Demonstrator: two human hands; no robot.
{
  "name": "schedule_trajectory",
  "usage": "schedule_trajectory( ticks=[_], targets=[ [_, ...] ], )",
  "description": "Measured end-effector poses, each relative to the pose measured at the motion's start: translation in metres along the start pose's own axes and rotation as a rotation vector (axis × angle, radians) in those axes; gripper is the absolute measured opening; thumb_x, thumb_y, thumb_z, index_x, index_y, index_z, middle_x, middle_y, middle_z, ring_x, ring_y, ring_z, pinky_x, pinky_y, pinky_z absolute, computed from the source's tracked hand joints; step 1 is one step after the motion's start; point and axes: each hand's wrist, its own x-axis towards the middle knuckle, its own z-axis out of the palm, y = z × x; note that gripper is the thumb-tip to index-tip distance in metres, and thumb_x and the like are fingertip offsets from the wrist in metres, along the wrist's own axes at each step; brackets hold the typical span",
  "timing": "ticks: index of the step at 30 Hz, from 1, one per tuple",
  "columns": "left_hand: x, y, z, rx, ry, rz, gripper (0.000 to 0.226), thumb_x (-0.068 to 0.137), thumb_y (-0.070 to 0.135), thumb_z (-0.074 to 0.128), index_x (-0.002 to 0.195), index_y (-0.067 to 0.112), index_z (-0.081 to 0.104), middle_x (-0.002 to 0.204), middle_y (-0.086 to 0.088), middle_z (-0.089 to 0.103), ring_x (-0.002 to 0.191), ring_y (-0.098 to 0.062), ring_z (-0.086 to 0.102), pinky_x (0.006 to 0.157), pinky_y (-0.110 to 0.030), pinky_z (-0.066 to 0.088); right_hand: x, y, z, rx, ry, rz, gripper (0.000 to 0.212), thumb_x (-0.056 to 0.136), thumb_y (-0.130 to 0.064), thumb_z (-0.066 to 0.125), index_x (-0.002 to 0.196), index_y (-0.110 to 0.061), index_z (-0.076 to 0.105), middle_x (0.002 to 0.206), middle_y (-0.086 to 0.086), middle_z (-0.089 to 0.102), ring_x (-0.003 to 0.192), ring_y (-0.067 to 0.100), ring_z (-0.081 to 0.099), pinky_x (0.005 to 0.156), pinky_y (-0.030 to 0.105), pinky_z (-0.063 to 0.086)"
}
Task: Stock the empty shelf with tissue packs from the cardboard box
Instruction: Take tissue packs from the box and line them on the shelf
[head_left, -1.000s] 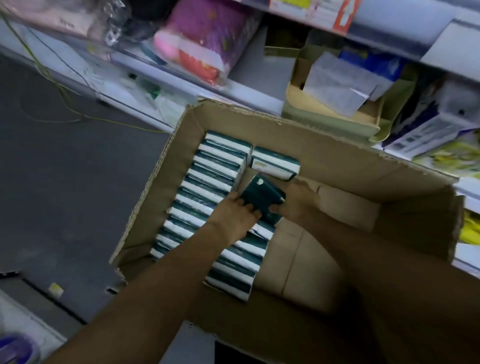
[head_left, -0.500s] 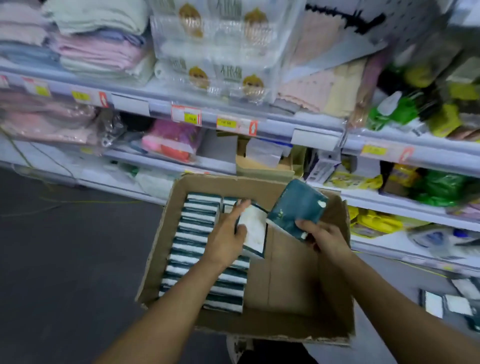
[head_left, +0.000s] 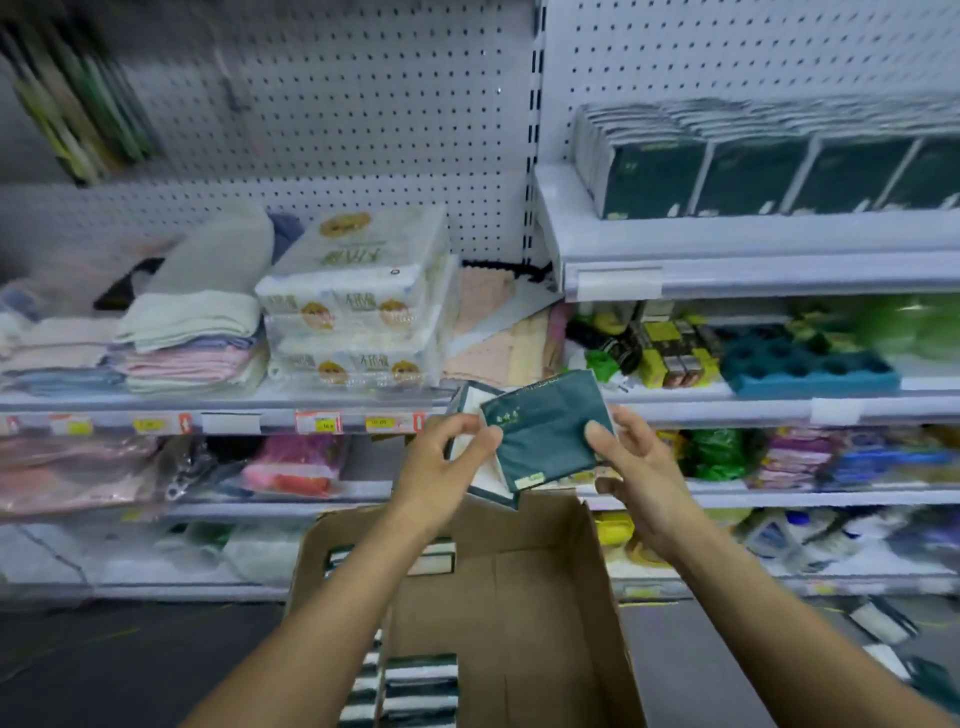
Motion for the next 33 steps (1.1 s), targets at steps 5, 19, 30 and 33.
schedule_trajectory(
  ticks=[5,19,30,33],
  targets=[
    [0.024,0.059,0.009,0.104,-0.056,0.186,0.005,0.09,0.045,0.063,0.086,0.043,0.061,0.1,0.015,0.058,0.095,0.006,0.054,0.083,-0.025,0.041,0.008,-0.079,-0.037,-0.17,-0.143,-0.096,0.025,0.086,-0.007,0.068,0.11,-0.006,0.068,0.096,0.006,0.075,0.084,0.016,0.072,0.062,0.02,0.054],
    [0.098,0.158,0.047,0.104,0.181,0.315,0.042,0.096,0.02,0.059,0.127,0.047,0.048,0.128,0.007,0.043,0.101,0.016,0.041,0.09,-0.006,0.032,0.128,-0.223,-0.113,-0.405,0.121,-0.514,0.03,0.083,-0.012,0.075,0.062,-0.01,0.054,0.049,-0.012,0.048,0.052,0.006,0.047,0.057,0.018,0.046],
    [0.13,0.153,0.049,-0.061,0.236,0.139,0.078,0.087,0.032,0.072,0.142,0.055,0.021,0.146,0.004,0.046,0.128,-0.022,0.049,0.101,-0.054,0.047,0.213,-0.209,-0.11,-0.488,0.216,-0.456,0.024,0.074,-0.015,0.084,0.085,-0.009,0.062,0.074,-0.001,0.055,0.069,0.014,0.053,0.073,0.029,0.05],
    [0.134,0.153,0.05,-0.077,0.222,0.131,0.076,0.087,0.026,0.072,0.144,0.047,0.026,0.144,0.005,0.047,0.125,-0.019,0.051,0.099,-0.054,0.049,0.221,-0.205,-0.109,-0.474,0.236,-0.454,0.026,0.073,-0.016,0.084,0.089,-0.007,0.065,0.077,0.0,0.059,0.073,0.016,0.055,0.076,0.03,0.051]
  ],
)
